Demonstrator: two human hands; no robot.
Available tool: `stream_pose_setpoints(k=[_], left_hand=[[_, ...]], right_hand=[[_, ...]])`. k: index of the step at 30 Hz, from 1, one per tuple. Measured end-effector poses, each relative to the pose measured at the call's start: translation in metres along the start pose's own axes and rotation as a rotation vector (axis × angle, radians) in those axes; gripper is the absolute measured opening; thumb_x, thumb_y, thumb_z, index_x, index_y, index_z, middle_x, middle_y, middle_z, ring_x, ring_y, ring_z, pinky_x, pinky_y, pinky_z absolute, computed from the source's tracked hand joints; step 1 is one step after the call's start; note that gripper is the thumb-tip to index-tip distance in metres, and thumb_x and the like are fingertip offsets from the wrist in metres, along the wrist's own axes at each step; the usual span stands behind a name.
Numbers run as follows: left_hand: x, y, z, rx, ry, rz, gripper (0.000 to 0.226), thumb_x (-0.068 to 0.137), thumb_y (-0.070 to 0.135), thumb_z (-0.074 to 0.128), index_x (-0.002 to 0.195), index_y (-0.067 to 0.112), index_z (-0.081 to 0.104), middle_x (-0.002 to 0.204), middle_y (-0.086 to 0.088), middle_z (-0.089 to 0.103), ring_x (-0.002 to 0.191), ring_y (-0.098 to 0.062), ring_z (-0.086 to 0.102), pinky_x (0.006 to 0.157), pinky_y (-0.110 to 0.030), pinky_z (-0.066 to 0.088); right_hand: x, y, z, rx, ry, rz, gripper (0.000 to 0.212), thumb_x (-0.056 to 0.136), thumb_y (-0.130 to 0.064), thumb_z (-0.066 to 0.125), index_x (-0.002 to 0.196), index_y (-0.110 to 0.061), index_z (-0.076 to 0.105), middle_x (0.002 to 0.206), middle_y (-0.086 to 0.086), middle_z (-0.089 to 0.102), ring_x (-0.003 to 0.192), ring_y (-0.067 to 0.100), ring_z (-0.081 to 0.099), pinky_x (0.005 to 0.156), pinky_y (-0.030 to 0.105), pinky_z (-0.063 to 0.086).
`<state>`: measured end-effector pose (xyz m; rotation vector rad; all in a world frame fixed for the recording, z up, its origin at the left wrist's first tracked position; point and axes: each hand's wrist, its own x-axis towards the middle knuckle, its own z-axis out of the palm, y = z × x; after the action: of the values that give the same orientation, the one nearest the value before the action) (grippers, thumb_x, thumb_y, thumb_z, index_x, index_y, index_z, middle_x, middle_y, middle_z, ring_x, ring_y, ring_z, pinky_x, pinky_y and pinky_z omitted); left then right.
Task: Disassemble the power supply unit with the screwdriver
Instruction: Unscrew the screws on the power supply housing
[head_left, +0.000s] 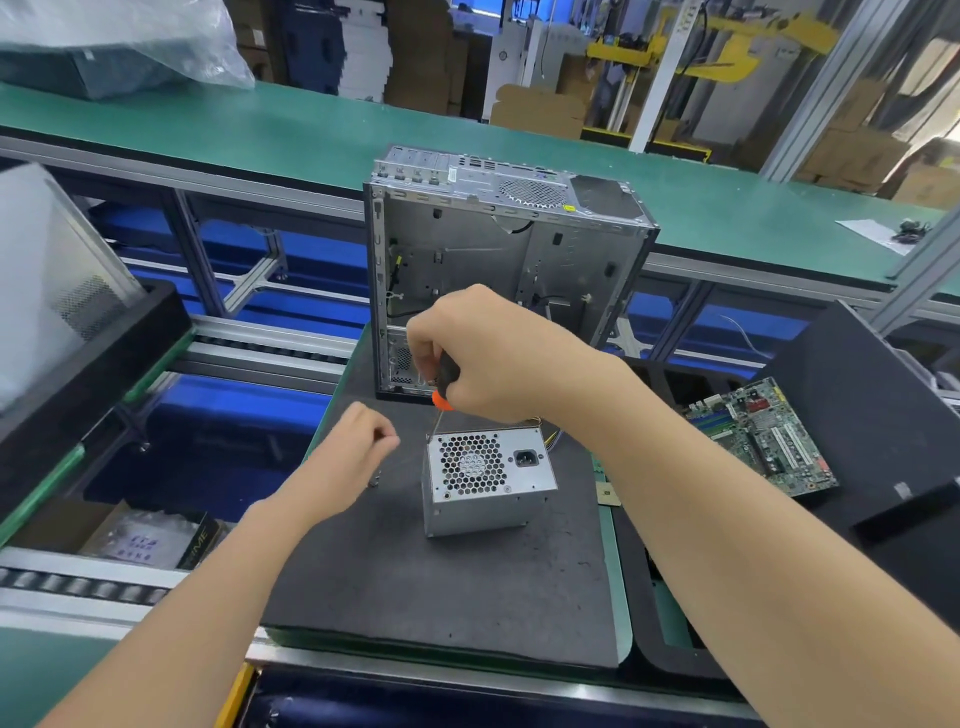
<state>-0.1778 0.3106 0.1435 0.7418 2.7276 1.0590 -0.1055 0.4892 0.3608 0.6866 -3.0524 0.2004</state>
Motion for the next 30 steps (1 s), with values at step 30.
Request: stream_pose_setpoints(k=[30], left_hand=[[-0.016, -0.074, 0.071, 0.165, 0.222, -0.305, 0.012, 0.095, 0.035, 0.076, 0.095, 0.024, 0.080, 0.090, 0.006, 0.063, 0.086, -0.015, 0.062, 0.086, -0.045, 0.054]], right_hand=[[0.016, 0.021, 0.077, 0.305, 0.139, 0.215, 0.018, 0.081, -0.008, 0.072, 0.085, -0.021, 0.060, 0.078, -0.005, 0.064, 0.093, 0.014, 0.050, 0.079, 0.040, 0.052]])
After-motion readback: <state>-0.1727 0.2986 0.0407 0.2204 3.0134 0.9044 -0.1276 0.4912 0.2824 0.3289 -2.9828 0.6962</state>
